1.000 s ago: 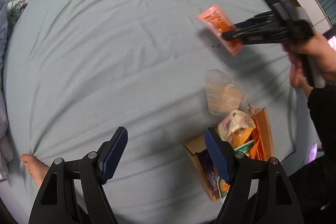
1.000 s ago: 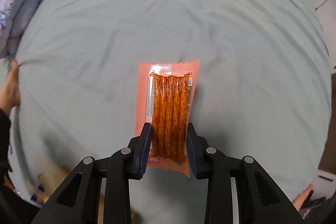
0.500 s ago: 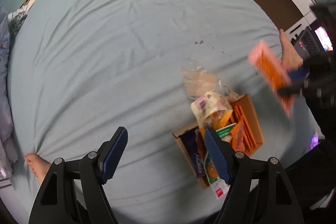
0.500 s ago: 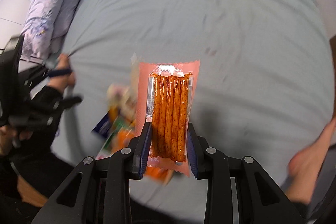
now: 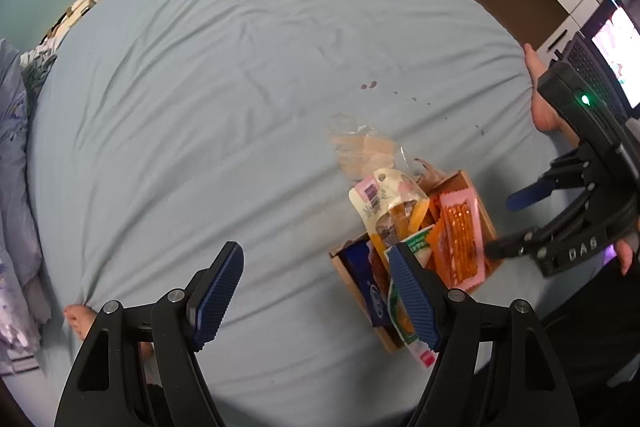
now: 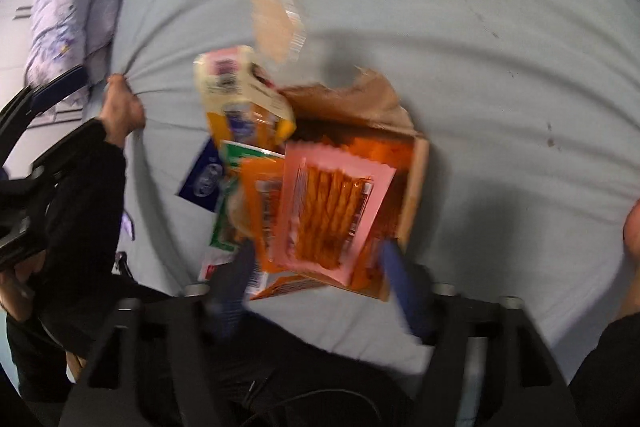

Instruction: Organize snacks

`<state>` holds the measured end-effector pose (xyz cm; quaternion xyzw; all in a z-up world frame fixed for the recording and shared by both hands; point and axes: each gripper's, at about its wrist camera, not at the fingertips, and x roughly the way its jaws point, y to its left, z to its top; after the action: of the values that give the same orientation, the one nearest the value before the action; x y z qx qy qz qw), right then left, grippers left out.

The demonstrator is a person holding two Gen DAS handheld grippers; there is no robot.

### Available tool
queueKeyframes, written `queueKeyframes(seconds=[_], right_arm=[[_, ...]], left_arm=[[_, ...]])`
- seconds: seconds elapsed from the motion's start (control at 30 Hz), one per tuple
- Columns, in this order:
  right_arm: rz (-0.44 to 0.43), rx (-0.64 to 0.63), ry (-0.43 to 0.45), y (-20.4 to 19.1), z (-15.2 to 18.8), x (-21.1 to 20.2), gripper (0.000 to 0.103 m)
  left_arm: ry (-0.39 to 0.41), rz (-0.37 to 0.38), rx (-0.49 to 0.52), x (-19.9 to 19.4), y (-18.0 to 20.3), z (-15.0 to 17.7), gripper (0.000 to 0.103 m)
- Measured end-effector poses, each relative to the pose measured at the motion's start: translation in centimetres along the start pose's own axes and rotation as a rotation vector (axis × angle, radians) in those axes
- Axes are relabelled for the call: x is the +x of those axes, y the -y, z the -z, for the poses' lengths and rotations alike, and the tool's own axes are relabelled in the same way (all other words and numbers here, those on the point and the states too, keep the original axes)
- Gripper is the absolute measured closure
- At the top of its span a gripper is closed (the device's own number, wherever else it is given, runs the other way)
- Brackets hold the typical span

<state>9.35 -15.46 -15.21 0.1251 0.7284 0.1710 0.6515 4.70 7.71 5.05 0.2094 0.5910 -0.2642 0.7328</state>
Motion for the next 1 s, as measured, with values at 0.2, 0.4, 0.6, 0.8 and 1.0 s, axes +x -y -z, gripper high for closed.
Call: queueKeyframes(seconds=[0.2, 0.4, 0.6, 0.8, 1.0], right_arm=[[0.033, -0.001, 0.078, 0.0, -1.1, -3.7, 0.032], [0.126, -0.095, 0.178, -2.2, 0.3, -7.6, 0.032], [0.269, -0.159, 0.345, -4.4, 1.7, -8.0, 0.032], [0.364, -0.135, 0.421, -3.8, 2.5, -8.6, 0.032], [0.428, -0.19, 0.475, -6.0, 4.1, -9.2, 0.032]], left_arm=[[0.021, -0.014, 0.016, -0.3, 0.4, -0.1, 0.027], [0.026, -0.001, 0.043, -0.7, 1.6, -0.3, 0.027], [0.014, -0.043, 0.07, -0.3, 2.5, 0.1, 0.027], [0.013, -0.045, 0.047, -0.4, 2.3, 0.1, 0.027], [0.036, -0.055, 0.027, -0.7, 2.1, -0.1, 0.027]])
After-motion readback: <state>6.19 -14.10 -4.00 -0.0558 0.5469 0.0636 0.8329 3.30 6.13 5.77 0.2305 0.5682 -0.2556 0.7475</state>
